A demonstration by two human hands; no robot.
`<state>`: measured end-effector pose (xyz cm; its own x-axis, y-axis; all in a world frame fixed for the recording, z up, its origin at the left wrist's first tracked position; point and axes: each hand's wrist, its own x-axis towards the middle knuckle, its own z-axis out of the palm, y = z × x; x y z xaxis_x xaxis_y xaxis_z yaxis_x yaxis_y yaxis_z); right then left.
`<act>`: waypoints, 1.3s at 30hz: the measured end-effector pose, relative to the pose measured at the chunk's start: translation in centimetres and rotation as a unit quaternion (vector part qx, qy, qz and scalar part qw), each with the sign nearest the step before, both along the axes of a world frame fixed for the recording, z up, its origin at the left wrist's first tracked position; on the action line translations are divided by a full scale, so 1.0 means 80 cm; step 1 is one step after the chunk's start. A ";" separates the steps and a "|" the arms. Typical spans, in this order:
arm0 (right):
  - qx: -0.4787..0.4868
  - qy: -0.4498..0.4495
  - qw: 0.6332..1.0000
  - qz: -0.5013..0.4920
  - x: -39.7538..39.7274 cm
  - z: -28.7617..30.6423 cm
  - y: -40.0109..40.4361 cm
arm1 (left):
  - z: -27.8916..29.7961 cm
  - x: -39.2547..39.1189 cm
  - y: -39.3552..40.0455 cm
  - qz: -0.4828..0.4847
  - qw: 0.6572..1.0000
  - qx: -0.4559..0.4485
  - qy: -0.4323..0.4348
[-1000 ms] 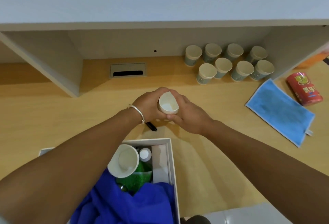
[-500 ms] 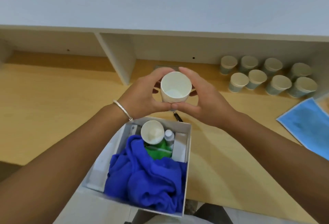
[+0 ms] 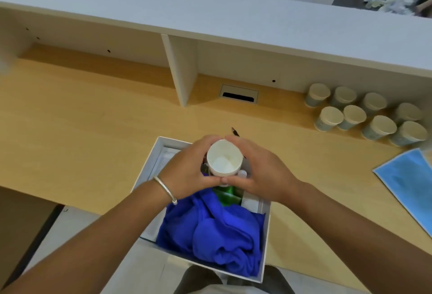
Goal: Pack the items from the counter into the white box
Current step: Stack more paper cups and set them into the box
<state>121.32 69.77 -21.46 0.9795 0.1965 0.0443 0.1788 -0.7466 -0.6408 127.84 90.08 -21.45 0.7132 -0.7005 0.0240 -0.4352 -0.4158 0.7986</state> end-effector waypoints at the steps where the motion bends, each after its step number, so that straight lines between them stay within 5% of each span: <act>1: -0.011 0.006 1.000 0.002 -0.001 -0.005 0.001 | -0.009 0.001 0.000 -0.003 1.000 0.014 -0.012; 19: -0.129 -0.002 0.991 -0.037 -0.009 -0.026 0.005 | -0.055 0.009 -0.001 -0.026 0.999 0.041 -0.022; 28: -0.101 0.002 0.993 -0.066 -0.019 -0.018 0.014 | -0.053 -0.001 0.002 -0.013 0.997 -0.042 0.069; 31: -0.041 0.072 0.995 -0.059 -0.018 -0.012 0.006 | -0.055 0.001 0.007 -0.019 0.998 -0.025 0.063; 35: 0.119 0.070 0.970 -0.198 0.001 -0.008 -0.025 | -0.056 0.002 0.019 -0.021 0.998 -0.005 0.065; 39: 0.023 0.079 0.953 -0.293 0.047 -0.036 -0.051 | -0.051 -0.003 0.027 -0.007 0.999 -0.004 0.050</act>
